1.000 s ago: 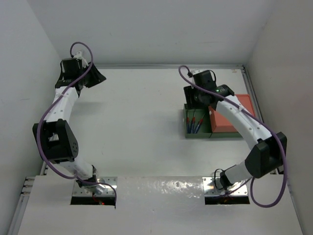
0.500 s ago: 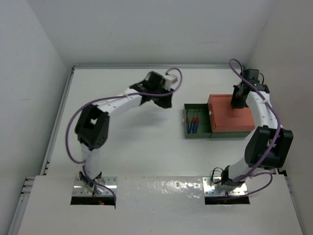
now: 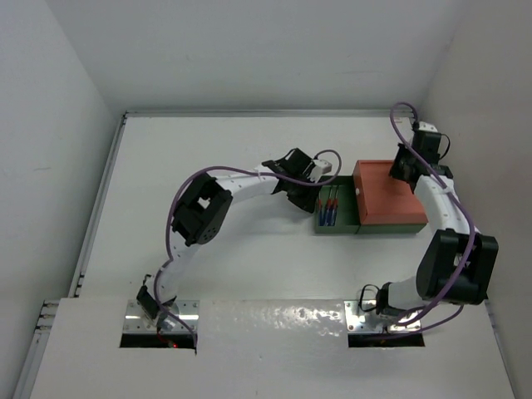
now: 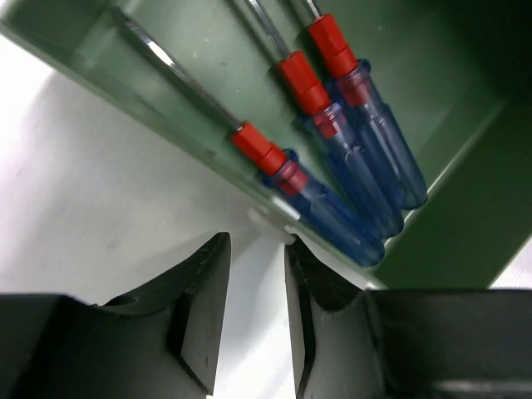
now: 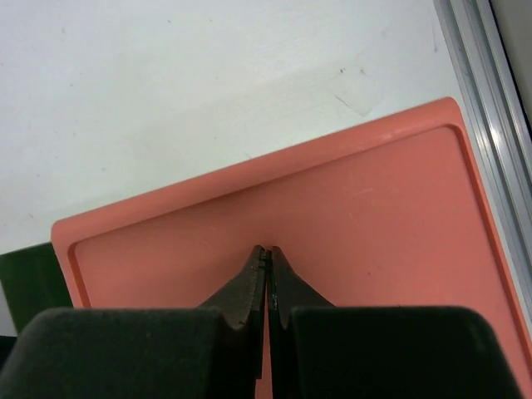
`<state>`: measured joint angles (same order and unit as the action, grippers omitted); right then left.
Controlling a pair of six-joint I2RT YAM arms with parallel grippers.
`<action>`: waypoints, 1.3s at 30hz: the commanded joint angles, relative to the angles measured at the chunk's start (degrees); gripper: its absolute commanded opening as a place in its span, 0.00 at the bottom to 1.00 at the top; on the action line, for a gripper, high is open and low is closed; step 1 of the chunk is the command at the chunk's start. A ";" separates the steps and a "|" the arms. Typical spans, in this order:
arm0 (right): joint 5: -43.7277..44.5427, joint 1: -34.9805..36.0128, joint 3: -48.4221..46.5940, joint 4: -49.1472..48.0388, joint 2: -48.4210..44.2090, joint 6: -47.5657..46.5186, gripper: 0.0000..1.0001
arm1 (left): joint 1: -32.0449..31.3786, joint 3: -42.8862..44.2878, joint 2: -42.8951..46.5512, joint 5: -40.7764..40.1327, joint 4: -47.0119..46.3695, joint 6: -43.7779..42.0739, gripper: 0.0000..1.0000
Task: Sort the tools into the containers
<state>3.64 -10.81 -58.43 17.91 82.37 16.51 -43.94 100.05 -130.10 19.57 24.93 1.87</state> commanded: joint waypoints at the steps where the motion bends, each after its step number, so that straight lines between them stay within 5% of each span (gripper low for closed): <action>1: -3.11 -0.09 4.55 4.94 2.80 -0.17 0.00 | -1.93 3.57 -1.81 2.22 -5.05 3.13 0.30; 14: -5.75 -0.09 8.34 3.45 2.97 -0.08 0.00 | -5.10 18.24 -11.40 6.35 -21.04 14.47 0.50; 22: -6.71 -0.09 8.16 3.36 2.27 0.80 0.00 | -5.19 21.50 -13.16 5.39 -21.76 13.87 0.58; 27: -7.51 -0.09 5.44 4.76 2.27 0.98 0.00 | -4.05 22.38 -11.49 7.49 -18.79 13.17 0.57; 31: -4.79 -0.18 -2.00 9.32 2.36 -1.48 0.02 | -1.33 23.96 -7.45 5.40 -10.19 6.68 0.38; 33: -2.51 -0.18 -5.27 12.74 2.27 -3.49 0.17 | 0.69 25.10 -4.29 -0.11 -2.83 -1.37 0.36; 35: -0.14 -0.27 -9.67 15.12 2.18 -4.29 0.51 | 2.97 25.11 -0.53 -5.05 1.16 -7.03 0.39; 36: 1.27 -0.61 -11.94 17.05 1.92 -4.04 0.90 | 4.03 24.50 0.72 -8.73 4.13 -10.19 0.41; 37: 6.59 -0.97 -12.84 17.94 1.48 -1.68 0.99 | 6.48 24.06 3.51 -9.72 6.69 -11.44 0.41; 39: 11.55 -1.84 -13.81 20.30 0.61 0.78 0.99 | 9.13 21.52 6.60 -13.92 8.55 -15.47 0.41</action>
<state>5.56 -11.33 -68.75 31.18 84.62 14.46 -40.36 121.64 -134.06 14.92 27.79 -3.11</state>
